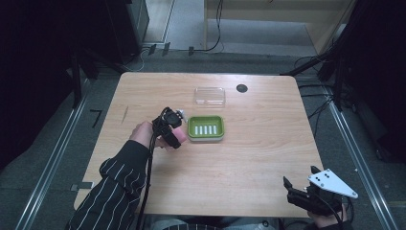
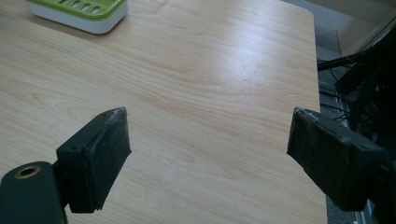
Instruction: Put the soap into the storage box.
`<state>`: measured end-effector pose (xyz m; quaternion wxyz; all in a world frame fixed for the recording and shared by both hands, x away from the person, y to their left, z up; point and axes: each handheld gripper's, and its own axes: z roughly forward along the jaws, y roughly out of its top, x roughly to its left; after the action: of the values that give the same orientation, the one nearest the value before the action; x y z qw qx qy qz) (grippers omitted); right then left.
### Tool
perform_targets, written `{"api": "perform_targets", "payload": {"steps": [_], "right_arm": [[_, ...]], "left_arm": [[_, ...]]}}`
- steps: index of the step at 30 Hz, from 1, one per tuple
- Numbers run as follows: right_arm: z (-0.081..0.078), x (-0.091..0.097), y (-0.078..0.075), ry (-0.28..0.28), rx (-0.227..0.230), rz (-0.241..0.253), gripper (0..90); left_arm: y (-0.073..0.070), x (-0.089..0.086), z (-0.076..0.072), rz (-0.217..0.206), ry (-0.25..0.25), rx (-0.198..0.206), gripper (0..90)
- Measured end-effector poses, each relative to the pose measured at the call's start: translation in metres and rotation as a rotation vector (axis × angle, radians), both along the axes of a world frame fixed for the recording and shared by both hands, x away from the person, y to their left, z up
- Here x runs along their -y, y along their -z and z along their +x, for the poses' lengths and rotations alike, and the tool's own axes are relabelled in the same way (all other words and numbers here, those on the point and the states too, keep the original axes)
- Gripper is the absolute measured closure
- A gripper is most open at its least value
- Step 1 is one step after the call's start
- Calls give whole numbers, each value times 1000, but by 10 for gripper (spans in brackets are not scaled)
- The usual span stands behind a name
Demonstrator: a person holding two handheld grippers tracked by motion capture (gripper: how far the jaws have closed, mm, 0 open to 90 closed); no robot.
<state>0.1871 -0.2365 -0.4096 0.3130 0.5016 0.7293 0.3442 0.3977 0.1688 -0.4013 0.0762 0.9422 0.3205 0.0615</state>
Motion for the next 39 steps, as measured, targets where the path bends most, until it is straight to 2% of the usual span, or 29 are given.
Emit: {"api": "perform_targets", "payload": {"steps": [18, 39], "right_arm": [[-8, 6, 1, 33, -4, -4, 135], [-18, 13, 1, 74, -7, -6, 135]], "left_arm": [[-9, 21, 15, 0, 97, 14, 386], [-19, 45, 32, -7, 176, 40, 386]]}}
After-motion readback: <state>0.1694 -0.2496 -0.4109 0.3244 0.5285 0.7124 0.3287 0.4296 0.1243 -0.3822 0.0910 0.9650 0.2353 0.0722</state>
